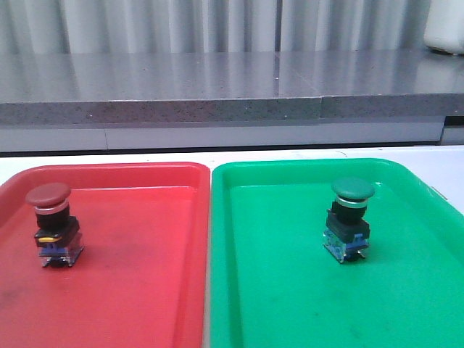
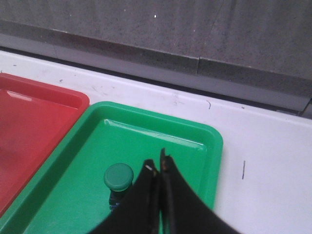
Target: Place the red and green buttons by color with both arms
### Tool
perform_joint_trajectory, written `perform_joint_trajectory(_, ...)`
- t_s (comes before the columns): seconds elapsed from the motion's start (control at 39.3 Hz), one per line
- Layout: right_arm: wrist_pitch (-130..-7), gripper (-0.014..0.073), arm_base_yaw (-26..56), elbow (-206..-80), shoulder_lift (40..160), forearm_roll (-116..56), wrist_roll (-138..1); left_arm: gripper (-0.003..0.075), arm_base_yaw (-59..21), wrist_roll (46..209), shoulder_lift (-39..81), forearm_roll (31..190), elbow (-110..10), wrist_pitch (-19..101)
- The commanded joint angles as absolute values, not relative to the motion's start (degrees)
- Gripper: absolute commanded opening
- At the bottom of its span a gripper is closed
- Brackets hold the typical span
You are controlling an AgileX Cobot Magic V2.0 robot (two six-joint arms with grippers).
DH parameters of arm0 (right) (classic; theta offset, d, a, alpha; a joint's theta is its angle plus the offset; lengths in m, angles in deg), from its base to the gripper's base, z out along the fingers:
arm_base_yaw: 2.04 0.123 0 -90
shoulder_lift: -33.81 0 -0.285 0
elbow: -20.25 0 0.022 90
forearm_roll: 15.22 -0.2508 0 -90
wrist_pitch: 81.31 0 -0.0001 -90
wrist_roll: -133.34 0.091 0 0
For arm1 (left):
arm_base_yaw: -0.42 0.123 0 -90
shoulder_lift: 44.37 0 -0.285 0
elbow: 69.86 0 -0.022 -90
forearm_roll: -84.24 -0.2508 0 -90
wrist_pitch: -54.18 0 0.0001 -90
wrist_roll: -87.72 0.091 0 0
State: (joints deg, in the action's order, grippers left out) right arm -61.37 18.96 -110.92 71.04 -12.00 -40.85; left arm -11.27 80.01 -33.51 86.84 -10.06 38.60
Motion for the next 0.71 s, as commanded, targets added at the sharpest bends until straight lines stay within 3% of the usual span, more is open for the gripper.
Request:
perform_joint_trajectory(0.0,-65.1,-0.0124,18.5,-108.7,64.0,-11.2,-40.8,-0.002,-11.3,79.7,-32.7,86.8,-11.5,43.3)
perform_joint_trajectory(0.25,-63.6,-0.0124,18.5,-105.4,50.0,-11.2,-40.8,-0.002,-11.3,79.7,-32.7,86.8,-11.5,43.3)
perform_joint_trajectory(0.69,-63.7,-0.0124,18.5,-105.2,49.1,-11.2,-40.8,-0.002,-11.3,79.7,-32.7,86.8,-11.5,43.3)
